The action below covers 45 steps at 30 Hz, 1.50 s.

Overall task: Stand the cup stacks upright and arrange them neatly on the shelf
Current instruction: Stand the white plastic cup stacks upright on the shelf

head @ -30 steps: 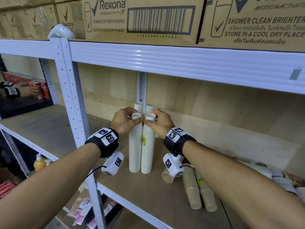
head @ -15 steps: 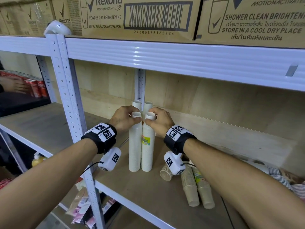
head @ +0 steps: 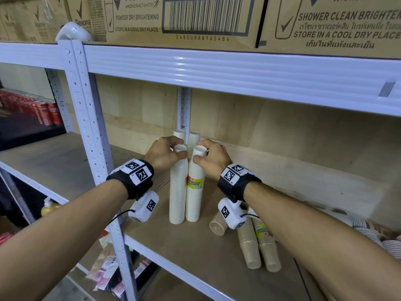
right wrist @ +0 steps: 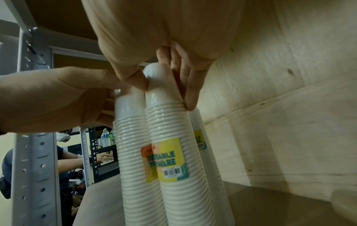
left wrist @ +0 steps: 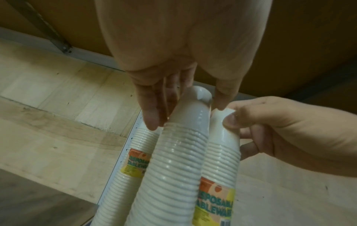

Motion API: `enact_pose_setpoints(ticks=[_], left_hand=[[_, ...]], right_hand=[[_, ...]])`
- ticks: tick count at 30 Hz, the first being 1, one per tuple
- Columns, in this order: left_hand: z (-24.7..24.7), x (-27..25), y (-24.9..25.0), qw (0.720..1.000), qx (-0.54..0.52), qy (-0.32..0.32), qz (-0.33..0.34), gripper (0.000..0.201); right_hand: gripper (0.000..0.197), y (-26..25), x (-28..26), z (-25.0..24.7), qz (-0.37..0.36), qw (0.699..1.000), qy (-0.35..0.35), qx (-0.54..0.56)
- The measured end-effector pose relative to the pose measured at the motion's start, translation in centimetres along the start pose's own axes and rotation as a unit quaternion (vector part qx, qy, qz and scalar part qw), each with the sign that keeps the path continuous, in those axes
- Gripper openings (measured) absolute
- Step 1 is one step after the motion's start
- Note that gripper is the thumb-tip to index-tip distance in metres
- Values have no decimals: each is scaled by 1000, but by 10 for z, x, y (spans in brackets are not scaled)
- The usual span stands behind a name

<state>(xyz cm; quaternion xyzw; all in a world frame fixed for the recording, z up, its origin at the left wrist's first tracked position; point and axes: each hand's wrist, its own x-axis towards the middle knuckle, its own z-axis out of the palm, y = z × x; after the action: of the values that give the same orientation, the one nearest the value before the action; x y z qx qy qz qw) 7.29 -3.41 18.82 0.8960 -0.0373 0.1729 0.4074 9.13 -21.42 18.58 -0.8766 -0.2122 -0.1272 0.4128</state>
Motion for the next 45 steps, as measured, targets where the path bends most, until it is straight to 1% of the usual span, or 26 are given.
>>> enact_pose_setpoints(ticks=[1,2,4,6,8,9,10,12,13,15,18,19,22,23,27,29,31,34,35,38,40,42,45], left_hand=[[0,0,1,1000,3,9,-7,35],[0,0,1,1000,9,19,-11,39],[1,-2,3,999,19,27,-7,37],[2,-3,4,1000,20,19,2,30],[2,-4,5,1000,16,16,9,28],[1,-4,6,1000,17,20,5,31],[0,-5,7,999,22,26,-2,35],[-1,-5,10,999,37,31,-11,37],[-2,-5,10,999,42,28,-11,34],[-3,-6,12,999,41,13,-5,25],[-3,-8,16,999,45,-3,9,17],[-2,-8,17,999,46,1,7,19],[-2,-8,17,999,40,22,-21,37],[-1,-8,16,999,42,24,-22,37],[0,-10,17,999,49,10,-9,21],[-1,-11,19,999,48,3,-4,18],[-1,-11,20,999,46,1,-8,21],[0,-11,21,999,34,24,-31,39],[0,-12,21,999,32,29,-33,39],[1,-11,20,999,27,17,-22,26],[1,-12,19,999,30,9,-19,24],[1,-11,19,999,26,6,-27,31],[0,-12,22,998,28,19,-46,46]], right_hand=[[23,0,0,-1,-1,1000,-1,3],[24,0,0,-1,-1,1000,-3,6],[25,1,0,-2,0,1000,-8,7],[26,2,1,-1,4,1000,-8,6],[36,2,3,0,9,1000,-3,5],[43,2,4,1,14,1000,2,1],[46,3,5,1,19,1000,6,-4],[33,4,5,1,22,1000,9,-11],[27,4,5,1,21,1000,9,-12],[22,4,5,0,14,1000,4,-11],[23,4,5,1,7,1000,-5,-17],[26,4,5,1,10,1000,-3,-21],[35,6,5,2,18,999,9,-30],[34,6,5,2,19,999,8,-30],[26,5,4,2,17,1000,-1,-17],[26,6,4,2,17,1000,1,-14],[27,7,3,2,19,1000,4,-13],[28,7,4,2,20,1000,3,-10],[29,7,4,2,20,1000,1,-10],[30,8,4,3,24,1000,3,-14],[30,9,4,3,25,1000,3,-17],[30,9,4,2,25,1000,2,-18],[30,9,3,3,21,1000,2,-16]])
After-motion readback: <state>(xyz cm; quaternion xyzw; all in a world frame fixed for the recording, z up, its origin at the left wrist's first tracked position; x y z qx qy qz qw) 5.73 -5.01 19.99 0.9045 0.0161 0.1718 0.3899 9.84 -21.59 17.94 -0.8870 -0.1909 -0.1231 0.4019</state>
